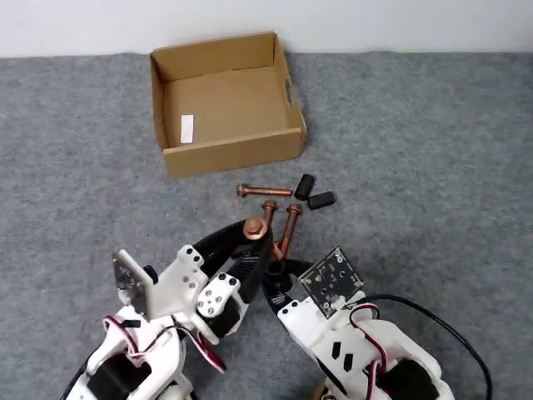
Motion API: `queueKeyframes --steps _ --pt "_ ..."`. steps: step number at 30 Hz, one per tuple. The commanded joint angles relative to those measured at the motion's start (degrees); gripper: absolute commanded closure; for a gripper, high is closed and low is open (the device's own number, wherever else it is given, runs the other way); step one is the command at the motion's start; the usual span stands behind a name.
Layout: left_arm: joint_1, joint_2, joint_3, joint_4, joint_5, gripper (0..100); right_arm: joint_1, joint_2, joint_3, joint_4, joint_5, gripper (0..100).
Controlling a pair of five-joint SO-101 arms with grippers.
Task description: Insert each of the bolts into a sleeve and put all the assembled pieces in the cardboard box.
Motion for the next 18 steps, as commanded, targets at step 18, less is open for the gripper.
queueKeyframes --steps 18 --pt "0.53 -0.53 -4.7 9.93 0.62 99 -0.04 -0.48 -0.62 -1.45 0.62 99.0"
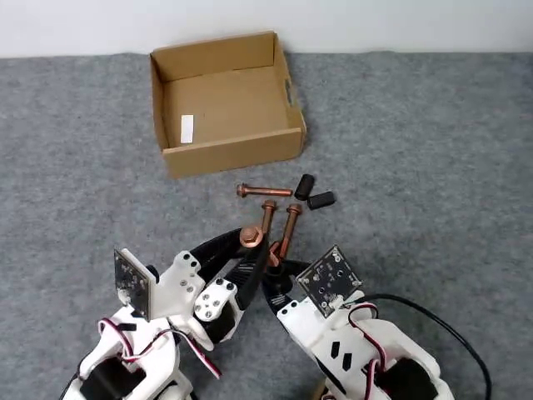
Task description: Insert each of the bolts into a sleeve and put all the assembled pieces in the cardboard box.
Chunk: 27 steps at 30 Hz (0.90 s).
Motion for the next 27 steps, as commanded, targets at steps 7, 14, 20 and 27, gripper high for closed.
queueKeyframes --steps 7,14,20,27 --pt "4.66 0.09 -2.77 1.14 0.44 99 0.13 -0.57 -0.7 -1.45 0.7 99.0" --pt "5.1 0.18 -3.47 4.31 0.26 99 0.13 -0.57 -0.7 -1.63 0.7 99.0" --pt "5.01 0.26 -0.22 7.56 -0.97 99 0.13 -0.48 -0.53 -5.76 5.1 99.0" --pt "5.19 0.26 4.18 9.49 -6.42 97 0.13 -0.48 -0.97 -5.93 6.77 99.0"
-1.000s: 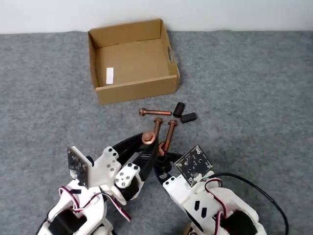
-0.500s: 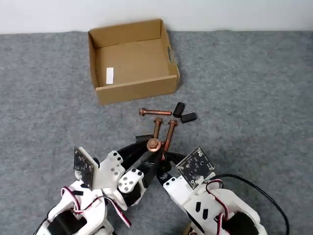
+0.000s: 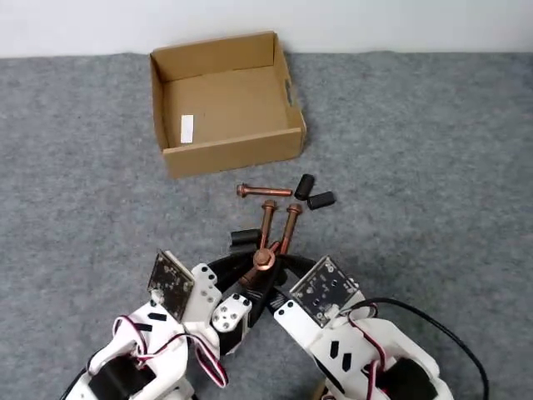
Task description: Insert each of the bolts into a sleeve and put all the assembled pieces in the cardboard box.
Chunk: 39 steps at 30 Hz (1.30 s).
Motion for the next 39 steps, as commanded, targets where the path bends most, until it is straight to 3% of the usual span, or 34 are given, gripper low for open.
queueKeyframes --steps 1,6,12,18,22,26,32,39 --pt "0.62 0.44 0.57 2.46 -1.76 94 0.22 -0.48 -1.05 -1.89 0.79 99.0" --pt "0.35 0.44 0.48 3.78 -1.85 77 0.22 -0.48 -0.88 -1.89 0.79 99.0" --pt "0.09 0.44 -3.56 5.8 -3.25 77 0.22 -0.48 -0.53 -1.54 0.79 99.0" --pt "-5.27 0.44 -10.77 10.11 -3.52 77 0.57 -0.48 0.97 -1.8 0.53 99.0" --pt "-13.27 0.44 -11.65 13.63 -3.6 79 6.46 -0.4 1.67 -1.8 0.35 99.0" --pt "-25.41 0.09 -11.3 16.18 -8.7 100 14.55 -0.4 1.49 -1.89 -1.14 99.0" --pt "-41.85 0.09 0.22 13.98 -13.63 100 20.0 2.24 -0.53 -1.54 -4.4 99.0" --pt "-45.98 0.09 16.13 6.59 -15.3 100 22.2 24.04 -12.66 -6.73 -8.97 99.0"
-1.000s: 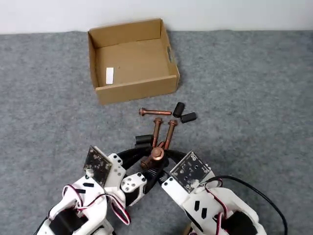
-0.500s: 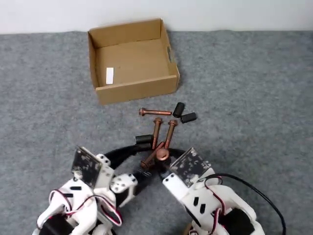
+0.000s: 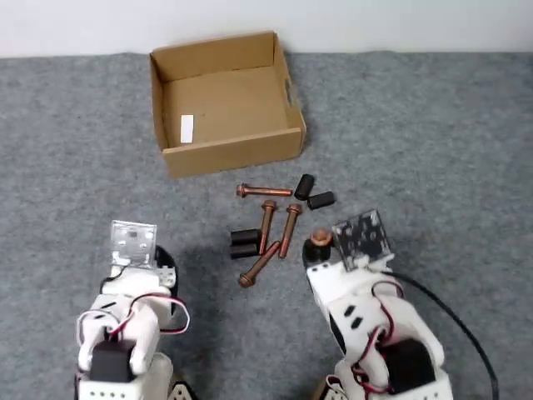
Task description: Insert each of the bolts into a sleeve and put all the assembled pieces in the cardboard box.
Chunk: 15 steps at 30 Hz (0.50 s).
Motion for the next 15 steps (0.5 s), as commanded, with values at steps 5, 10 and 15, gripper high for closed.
queueKeyframes --steps 5,10,15 --pt "-0.44 -0.35 4.0 -3.87 -0.26 100 1.36 30.81 -23.03 -7.96 -8.18 99.0" --pt "-0.53 -0.09 4.0 -3.96 -0.18 100 1.27 51.21 -36.66 -15.25 -11.43 99.0" --pt "-0.53 -0.09 4.0 -4.31 1.23 100 1.27 69.32 -49.58 -25.19 -11.69 99.0"
